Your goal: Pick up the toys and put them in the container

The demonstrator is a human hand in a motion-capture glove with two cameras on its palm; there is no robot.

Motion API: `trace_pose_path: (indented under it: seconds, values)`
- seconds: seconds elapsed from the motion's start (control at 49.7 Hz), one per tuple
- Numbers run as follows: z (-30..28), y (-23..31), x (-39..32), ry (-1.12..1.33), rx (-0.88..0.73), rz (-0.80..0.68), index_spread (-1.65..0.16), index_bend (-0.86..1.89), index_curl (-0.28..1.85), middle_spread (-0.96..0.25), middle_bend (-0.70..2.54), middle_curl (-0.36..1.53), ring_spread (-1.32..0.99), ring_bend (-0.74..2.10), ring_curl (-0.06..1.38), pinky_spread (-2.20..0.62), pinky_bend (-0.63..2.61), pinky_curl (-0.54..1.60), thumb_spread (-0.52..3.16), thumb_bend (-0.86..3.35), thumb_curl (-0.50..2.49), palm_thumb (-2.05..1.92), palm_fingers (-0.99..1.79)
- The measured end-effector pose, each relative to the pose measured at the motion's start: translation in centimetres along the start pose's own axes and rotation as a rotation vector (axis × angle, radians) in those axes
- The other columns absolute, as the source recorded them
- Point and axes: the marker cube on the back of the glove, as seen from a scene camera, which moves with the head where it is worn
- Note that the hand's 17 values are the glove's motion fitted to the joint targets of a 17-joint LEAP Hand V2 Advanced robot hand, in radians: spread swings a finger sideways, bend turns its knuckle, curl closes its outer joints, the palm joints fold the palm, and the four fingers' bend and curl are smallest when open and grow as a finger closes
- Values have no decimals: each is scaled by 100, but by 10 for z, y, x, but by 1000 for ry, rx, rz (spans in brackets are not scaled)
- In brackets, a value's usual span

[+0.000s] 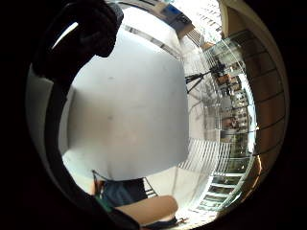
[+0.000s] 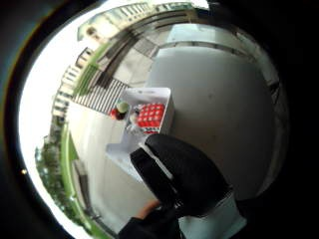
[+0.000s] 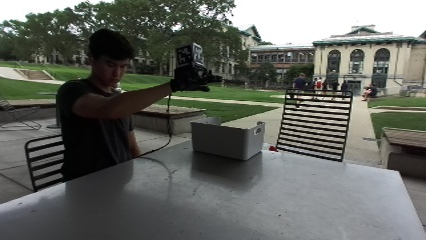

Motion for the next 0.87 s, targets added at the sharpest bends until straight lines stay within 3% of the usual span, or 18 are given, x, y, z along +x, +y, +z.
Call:
trace_pose_path:
  seconds: [0.06,0.221,0.684,0.866]
  values:
    - [5,9,51,110,24,157,-26,14,29,3,19,43,4,33,30,1,100,31,110,-8,22,-11,-7]
    - [19,34,112,107,9,228,-26,15,29,1,22,43,4,33,30,1,93,30,111,-8,20,-10,-5]
    - [82,71,202,104,10,296,-23,18,35,-5,24,44,-14,24,29,-9,63,25,117,-8,14,-12,-3]
    - [89,78,202,101,-3,303,-24,17,37,-7,23,44,-19,20,30,-10,57,26,117,-7,13,-11,-3]
